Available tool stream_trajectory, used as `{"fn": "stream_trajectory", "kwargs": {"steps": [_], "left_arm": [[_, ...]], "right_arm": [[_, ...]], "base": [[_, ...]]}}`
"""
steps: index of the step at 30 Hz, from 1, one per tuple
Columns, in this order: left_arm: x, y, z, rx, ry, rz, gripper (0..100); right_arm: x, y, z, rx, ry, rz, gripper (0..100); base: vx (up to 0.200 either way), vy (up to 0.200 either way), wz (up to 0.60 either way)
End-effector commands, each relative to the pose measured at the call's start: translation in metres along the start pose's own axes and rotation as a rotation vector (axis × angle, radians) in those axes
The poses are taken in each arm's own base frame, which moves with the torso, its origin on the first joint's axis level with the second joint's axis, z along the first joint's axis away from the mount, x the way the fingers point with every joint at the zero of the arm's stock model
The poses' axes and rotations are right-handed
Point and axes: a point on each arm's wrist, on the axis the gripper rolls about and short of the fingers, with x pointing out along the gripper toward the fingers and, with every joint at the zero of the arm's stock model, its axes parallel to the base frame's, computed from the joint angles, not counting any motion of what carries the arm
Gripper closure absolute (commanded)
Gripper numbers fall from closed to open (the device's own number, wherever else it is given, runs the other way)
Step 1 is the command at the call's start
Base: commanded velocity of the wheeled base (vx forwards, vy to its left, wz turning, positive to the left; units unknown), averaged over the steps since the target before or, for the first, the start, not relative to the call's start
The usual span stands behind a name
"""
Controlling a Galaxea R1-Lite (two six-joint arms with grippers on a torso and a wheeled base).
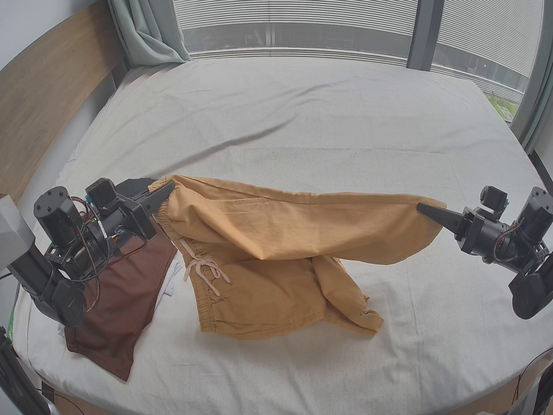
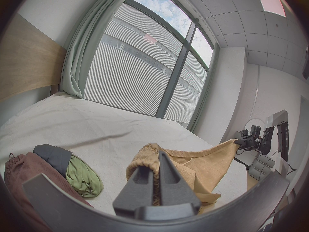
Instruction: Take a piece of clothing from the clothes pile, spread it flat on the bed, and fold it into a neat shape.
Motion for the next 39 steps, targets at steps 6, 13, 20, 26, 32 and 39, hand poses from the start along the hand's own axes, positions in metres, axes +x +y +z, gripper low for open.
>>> {"fn": "stream_trajectory", "kwargs": {"steps": [6, 13, 20, 26, 32, 39], "left_arm": [[0.0, 0.001, 0.002, 0.004, -0.011, 0.003, 100], [-0.001, 0.002, 0.002, 0.005, -0.008, -0.001, 100], [-0.004, 0.003, 0.01, 0.018, -0.02, -0.02, 100], [-0.007, 0.002, 0.015, 0.028, -0.029, -0.035, 100], [-0.009, 0.007, 0.018, 0.032, -0.036, -0.023, 100], [-0.009, 0.014, 0.022, 0.043, -0.05, -0.012, 100]], "right_arm": [[0.0, -0.005, 0.007, 0.003, -0.034, -0.03, 100], [0.001, -0.006, 0.01, -0.003, -0.046, -0.035, 100], [0.002, -0.009, 0.015, 0.011, -0.079, -0.063, 100], [0.002, -0.008, 0.016, 0.008, -0.082, -0.063, 100], [0.002, -0.009, 0.017, 0.006, -0.087, -0.067, 100], [0.002, -0.009, 0.018, 0.008, -0.09, -0.069, 100]], "base": [[0.0, 0.0, 0.0], [0.0, 0.0, 0.0], [0.0, 0.0, 0.0], [0.0, 0.0, 0.0], [0.0, 0.0, 0.0], [0.0, 0.0, 0.0]]}}
